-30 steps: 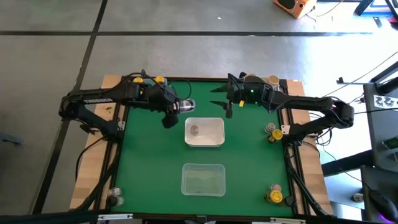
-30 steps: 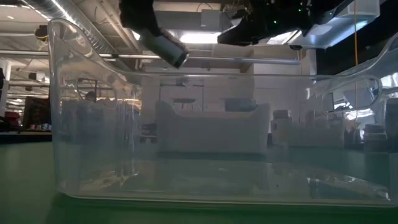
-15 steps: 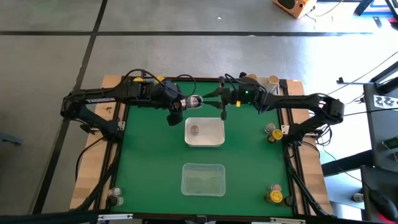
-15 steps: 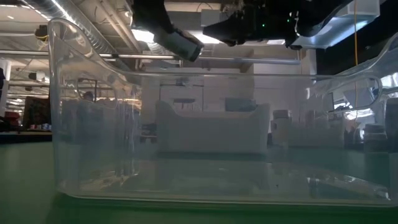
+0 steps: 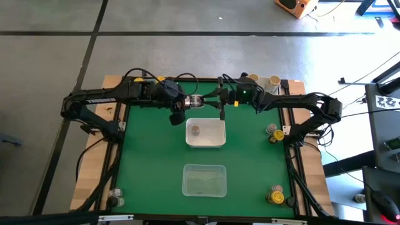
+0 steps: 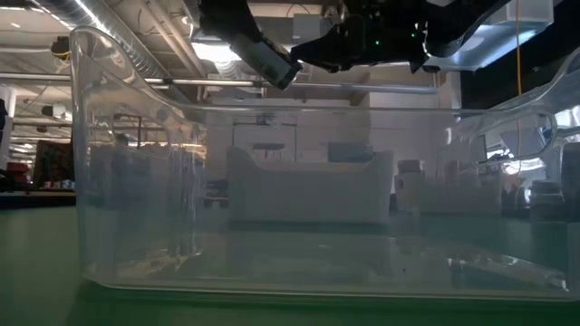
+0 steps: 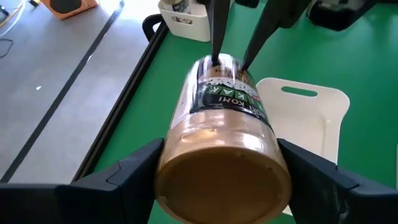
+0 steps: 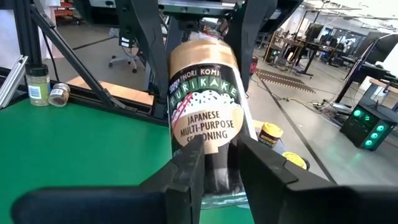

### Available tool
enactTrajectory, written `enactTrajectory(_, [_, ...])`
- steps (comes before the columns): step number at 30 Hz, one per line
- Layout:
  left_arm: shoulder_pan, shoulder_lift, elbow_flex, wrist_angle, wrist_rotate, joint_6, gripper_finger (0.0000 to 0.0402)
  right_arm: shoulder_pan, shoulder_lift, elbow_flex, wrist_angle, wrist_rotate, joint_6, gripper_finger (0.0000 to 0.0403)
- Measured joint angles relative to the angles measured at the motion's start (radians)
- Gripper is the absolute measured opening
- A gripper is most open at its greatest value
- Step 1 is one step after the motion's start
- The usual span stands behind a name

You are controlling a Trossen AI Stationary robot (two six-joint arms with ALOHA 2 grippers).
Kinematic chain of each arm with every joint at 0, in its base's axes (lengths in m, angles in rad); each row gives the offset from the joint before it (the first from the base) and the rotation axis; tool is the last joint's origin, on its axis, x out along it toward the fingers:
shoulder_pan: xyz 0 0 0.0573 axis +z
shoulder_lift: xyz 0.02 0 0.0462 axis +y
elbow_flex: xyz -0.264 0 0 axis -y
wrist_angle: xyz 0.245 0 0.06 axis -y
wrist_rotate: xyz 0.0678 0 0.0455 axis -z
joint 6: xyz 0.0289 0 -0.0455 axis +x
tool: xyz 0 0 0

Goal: Sort spices by type
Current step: Put the gold seasoning bottle into the top white bin

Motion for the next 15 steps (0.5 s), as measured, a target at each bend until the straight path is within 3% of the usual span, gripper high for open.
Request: enactTrajectory(15, [0.008,0.000,0.000,0.142,0.002,0.084,0.0280,0.000,0.000,0.000,-0.002,0.003,-0.002,0.0095])
